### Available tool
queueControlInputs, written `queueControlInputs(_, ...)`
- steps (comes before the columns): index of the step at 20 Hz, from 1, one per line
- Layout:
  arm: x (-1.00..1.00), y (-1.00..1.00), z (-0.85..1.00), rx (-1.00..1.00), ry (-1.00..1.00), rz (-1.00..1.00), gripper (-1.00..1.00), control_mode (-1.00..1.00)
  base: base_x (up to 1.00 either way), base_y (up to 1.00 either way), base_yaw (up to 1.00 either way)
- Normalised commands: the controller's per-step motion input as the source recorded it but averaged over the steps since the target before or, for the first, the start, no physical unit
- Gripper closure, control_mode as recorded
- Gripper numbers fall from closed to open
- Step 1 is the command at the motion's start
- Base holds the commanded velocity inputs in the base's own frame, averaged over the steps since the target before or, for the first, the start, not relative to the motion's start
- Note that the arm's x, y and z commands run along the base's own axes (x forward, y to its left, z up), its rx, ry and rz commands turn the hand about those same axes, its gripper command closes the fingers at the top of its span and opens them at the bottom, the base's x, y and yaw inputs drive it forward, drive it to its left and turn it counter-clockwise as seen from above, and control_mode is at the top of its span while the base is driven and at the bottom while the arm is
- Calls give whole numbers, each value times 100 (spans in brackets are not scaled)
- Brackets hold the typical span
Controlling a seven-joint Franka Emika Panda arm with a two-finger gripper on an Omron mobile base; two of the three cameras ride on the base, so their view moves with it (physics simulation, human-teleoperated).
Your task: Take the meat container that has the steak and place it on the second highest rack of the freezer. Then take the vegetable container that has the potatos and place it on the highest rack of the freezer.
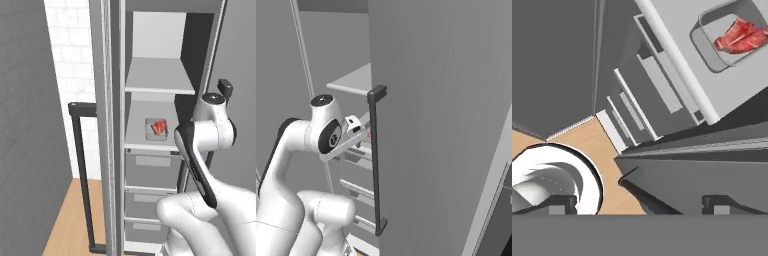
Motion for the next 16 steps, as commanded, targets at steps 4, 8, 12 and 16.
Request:
queueControlInputs(4,-47,24,63,6,-2,-24,-100,-100,0,0,0)
queueControlInputs(8,-46,15,62,7,0,-24,-100,-100,0,0,0)
queueControlInputs(12,-51,1,63,16,3,-24,-100,-100,0,0,0)
queueControlInputs(16,-70,7,15,18,1,-30,-100,-100,0,0,0)
